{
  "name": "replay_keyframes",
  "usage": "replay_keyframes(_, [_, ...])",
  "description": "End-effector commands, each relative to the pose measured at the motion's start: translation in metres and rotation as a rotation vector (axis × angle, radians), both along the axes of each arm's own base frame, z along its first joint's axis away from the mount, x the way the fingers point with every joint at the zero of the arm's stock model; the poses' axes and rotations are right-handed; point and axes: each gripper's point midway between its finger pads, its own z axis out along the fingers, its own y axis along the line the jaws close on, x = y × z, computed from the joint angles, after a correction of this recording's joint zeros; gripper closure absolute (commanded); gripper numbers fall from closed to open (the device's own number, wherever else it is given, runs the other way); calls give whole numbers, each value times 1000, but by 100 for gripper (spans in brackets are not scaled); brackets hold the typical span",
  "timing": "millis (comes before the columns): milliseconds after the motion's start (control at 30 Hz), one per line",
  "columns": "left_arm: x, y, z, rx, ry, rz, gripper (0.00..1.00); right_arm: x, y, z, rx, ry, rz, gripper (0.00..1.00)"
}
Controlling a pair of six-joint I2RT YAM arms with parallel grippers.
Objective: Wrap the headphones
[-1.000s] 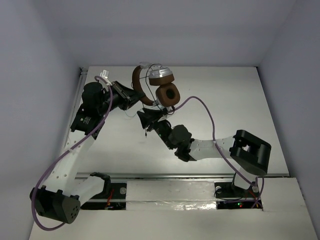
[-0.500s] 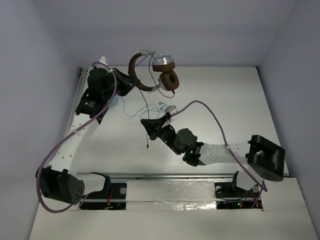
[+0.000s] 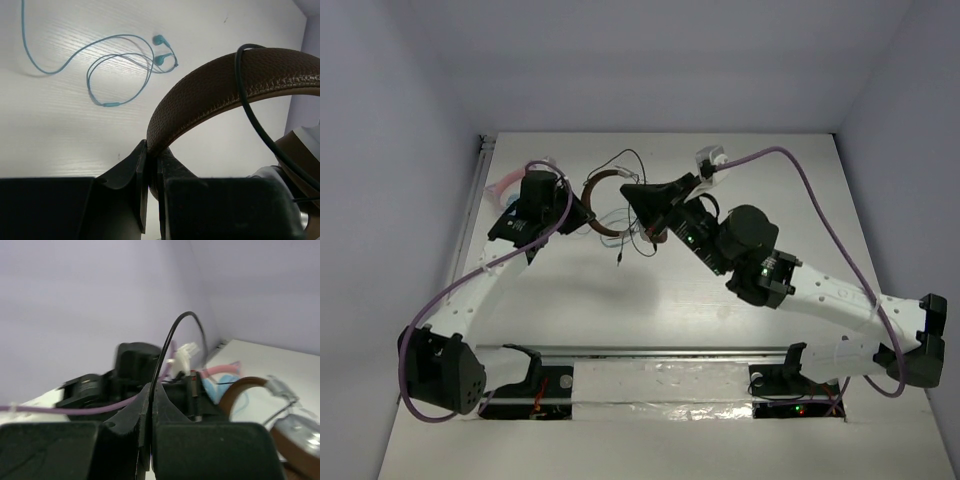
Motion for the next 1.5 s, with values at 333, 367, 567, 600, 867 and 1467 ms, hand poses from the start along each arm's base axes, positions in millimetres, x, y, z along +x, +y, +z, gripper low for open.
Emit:
replay_keyframes(333, [-23, -3, 24, 10, -111, -88, 100, 81, -43, 2, -165, 81, -44, 100])
replay_keyframes(367, [-24, -2, 22, 16, -110, -93, 100, 88, -45, -8, -196, 111, -49, 100])
replay_keyframes(567, [-22, 0, 12, 53, -98, -87, 100, 100, -59, 4, -196, 130, 5, 100])
replay_keyframes(600, [-21, -1, 13, 49, -102, -88, 100, 96, -61, 7, -194, 126, 9, 100])
replay_keyframes(867, [-13, -13, 8, 18, -87, -127, 100, 88, -90, 16, -234, 118, -37, 100])
replay_keyframes(1467, [-57, -28, -21, 52, -42, -342, 100, 224, -171, -8, -271, 214, -289, 100])
